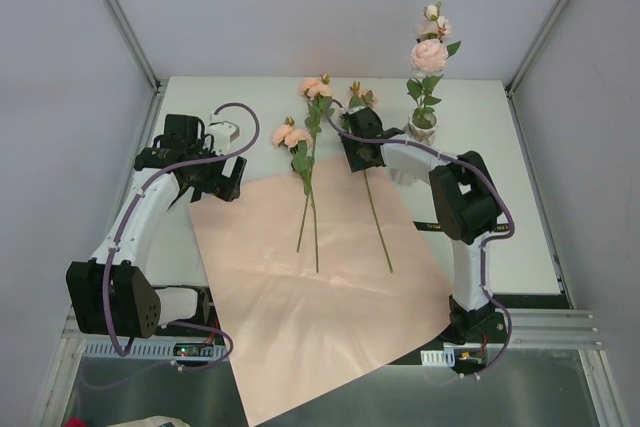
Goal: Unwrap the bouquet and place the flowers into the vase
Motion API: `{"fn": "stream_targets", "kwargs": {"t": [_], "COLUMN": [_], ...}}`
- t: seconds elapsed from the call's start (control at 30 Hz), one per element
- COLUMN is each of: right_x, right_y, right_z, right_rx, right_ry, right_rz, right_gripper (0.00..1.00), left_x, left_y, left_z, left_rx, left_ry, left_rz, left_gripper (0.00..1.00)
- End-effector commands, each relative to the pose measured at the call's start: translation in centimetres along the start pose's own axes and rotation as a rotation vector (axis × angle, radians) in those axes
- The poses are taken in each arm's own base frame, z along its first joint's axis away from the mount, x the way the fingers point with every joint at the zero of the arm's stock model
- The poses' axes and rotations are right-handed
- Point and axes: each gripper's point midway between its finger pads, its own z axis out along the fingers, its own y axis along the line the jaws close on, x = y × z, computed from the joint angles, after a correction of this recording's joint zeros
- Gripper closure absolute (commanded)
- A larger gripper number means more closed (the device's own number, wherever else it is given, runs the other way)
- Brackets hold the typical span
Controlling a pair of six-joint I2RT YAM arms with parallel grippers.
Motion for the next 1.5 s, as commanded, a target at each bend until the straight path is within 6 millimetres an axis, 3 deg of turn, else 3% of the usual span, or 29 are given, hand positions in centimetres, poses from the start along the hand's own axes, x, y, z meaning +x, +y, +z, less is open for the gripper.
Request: {"fn": "stream_targets", "kwargs": {"t": [0.0, 0.43, 0.6, 0.9, 0.97, 1.17, 1.37, 1.4, 1.47], "right_x": [-1.3, -0.1, -0.2, -1.8, -2.3, -6.2, -11.0, -12.1, -12.7], "right_y": [-0.4, 0.0, 0.1, 1.5, 1.8, 3.0, 3.2, 3.2, 3.2], "right_z": [-0.1, 1.9, 1.7, 0.5, 0.0, -4.4, -11.7, -13.7, -15.4], "right_rx": [0.025, 0.017, 0.010, -0.019, -0.021, -0.046, -0.062, -0.076, -0.088], "right_ry": [-0.035, 0.006, -0.001, -0.049, -0.064, -0.204, -0.399, -0.452, -0.493], "right_rz": [0.041, 0.087, 0.103, 0.101, 0.099, 0.106, 0.131, 0.142, 0.140], "right_gripper": [0.52, 0.57, 0.60, 0.97, 0.99, 0.99, 0.99, 0.99, 0.99], "left_x": [0.5, 0.8, 1.0, 1.0, 1.1, 1.1, 0.9, 0.9, 0.9], "left_y": [0.3, 0.4, 0.5, 0.4, 0.4, 0.4, 0.3, 0.3, 0.3], "left_z": [-0.6, -0.8, -0.8, -0.8, -0.8, -1.0, -1.2, -1.2, -1.3], "left_rx": [-0.017, -0.028, -0.034, -0.032, -0.033, -0.038, -0.037, -0.040, -0.038], "left_ry": [0.001, 0.002, 0.005, 0.004, 0.006, 0.000, -0.010, -0.013, -0.012], "left_rz": [0.009, 0.014, 0.020, 0.015, 0.015, 0.020, 0.016, 0.019, 0.016], "left_gripper": [0.01, 0.01, 0.01, 0.01, 0.01, 0.01, 0.01, 0.01, 0.01]}}
